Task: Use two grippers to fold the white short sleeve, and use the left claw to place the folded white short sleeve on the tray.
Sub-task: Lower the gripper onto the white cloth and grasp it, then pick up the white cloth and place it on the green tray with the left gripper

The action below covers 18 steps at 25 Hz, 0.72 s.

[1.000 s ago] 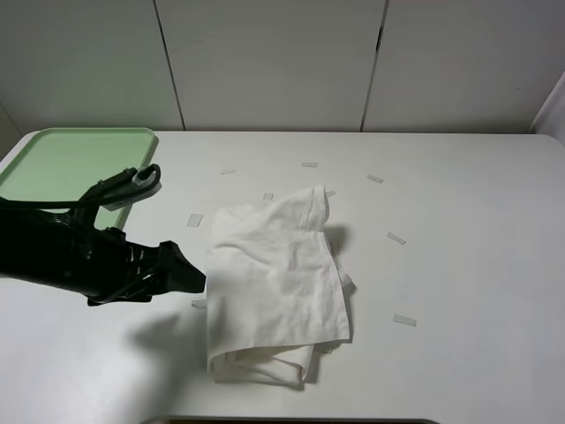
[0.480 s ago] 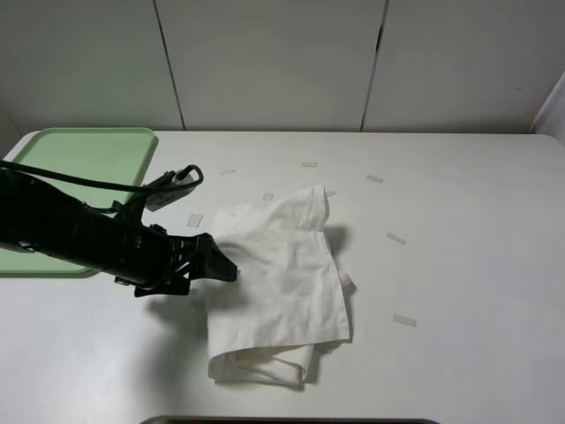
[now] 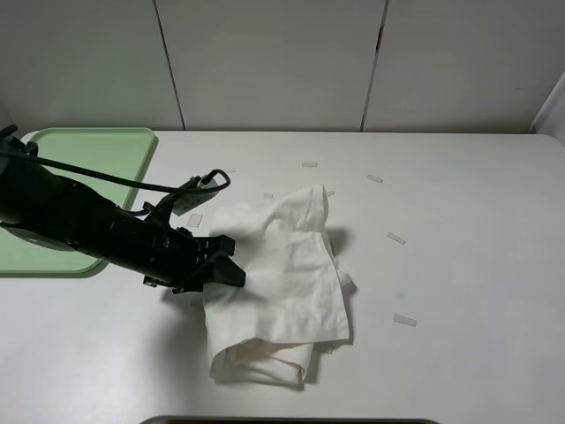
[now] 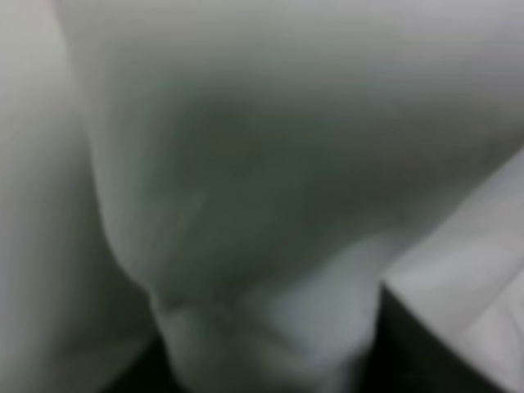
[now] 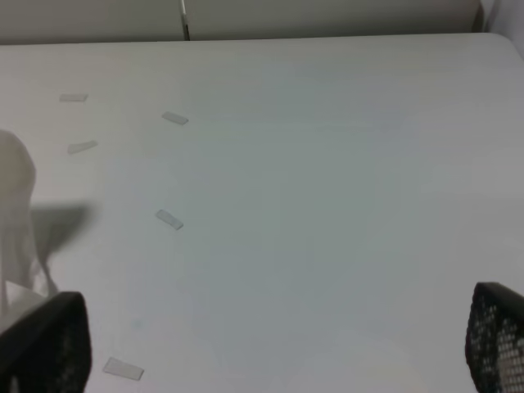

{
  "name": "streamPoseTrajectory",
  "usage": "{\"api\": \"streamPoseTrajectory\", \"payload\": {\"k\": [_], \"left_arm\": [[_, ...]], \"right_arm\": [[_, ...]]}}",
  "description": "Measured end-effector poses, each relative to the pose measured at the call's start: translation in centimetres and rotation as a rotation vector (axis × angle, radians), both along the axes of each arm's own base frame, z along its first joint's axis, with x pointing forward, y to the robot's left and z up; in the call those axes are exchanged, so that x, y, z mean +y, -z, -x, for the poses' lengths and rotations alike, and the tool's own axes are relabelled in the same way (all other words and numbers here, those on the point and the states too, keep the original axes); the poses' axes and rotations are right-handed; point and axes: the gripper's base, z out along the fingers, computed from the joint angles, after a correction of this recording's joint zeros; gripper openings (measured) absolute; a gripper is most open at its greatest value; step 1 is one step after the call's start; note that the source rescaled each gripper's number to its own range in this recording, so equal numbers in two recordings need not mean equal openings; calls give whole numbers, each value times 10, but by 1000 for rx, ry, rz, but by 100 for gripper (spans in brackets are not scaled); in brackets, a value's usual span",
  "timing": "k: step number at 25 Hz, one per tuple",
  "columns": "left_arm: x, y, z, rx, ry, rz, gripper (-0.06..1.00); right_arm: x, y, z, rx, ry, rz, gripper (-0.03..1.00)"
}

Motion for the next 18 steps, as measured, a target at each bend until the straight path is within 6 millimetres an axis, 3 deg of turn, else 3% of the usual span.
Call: {"api": "streamPoseTrajectory", "payload": {"k": [2,3,8,18], "left_arm": [[-1,-1,-3,-10,0,4,23],[-2,-2,-5,-13,0,6,20],[-5,-5,-13,-49,30,1,20],[-6,-19,-37,-110,364,-204,20]], "right_arm": [[0,0,0,0,0,0,100],[0,0,0,0,0,0,100],[0,0,0,0,0,0,100],[0,0,0,0,0,0,100]]}}
